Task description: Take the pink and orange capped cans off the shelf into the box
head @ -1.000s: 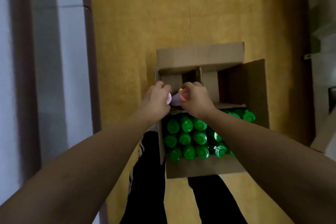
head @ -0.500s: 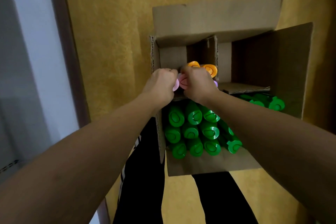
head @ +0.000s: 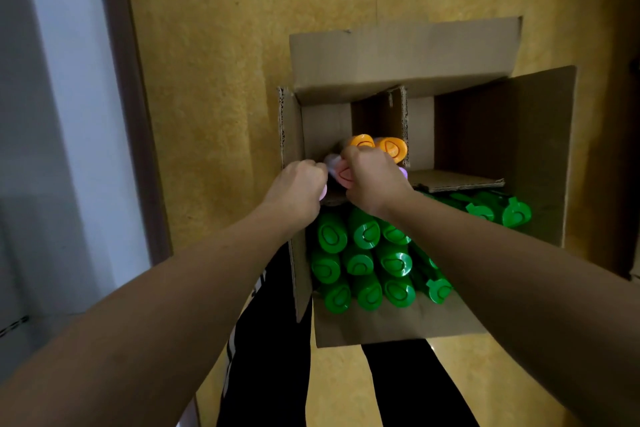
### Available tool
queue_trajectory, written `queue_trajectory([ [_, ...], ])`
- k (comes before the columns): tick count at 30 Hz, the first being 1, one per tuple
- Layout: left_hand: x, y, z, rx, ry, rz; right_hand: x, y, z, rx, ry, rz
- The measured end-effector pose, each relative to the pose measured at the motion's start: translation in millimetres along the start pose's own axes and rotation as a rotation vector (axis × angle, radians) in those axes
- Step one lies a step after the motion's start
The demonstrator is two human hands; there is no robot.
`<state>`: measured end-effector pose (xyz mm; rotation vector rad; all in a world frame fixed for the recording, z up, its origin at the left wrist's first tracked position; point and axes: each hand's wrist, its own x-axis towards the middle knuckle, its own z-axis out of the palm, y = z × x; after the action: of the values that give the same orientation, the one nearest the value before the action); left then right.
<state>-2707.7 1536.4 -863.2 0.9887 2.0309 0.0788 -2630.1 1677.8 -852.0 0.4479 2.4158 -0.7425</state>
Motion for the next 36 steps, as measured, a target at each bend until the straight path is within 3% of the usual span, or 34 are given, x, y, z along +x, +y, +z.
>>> queue_trajectory([
  [8, 6.4, -0.5, 19.8, -0.051, 0.01, -0.037, 9.8, 1.4, 24.3, -0.112, 0.016, -0.074],
  [12, 12.3, 1.5, 28.2, -0.159, 0.082, -0.145, 17.0, 8.3, 25.3, -0.287, 0.061, -0.116],
  [20, 25.4, 8.8, 34.9, -0.317, 0.091, -0.32, 37.2, 6.8, 15.5, -0.377, 0.017, -0.121],
  [30, 29.4, 5.2, 43.0, -0.367, 0.136, -0.323, 52.4, 6.5, 31.0, -0.405, -0.074, -0.114],
  [36, 27.3, 5.8, 42.1, -0.384, 0.155, -0.315, 54.3, 1.9, 29.5, -0.373, -0.045, -0.087],
])
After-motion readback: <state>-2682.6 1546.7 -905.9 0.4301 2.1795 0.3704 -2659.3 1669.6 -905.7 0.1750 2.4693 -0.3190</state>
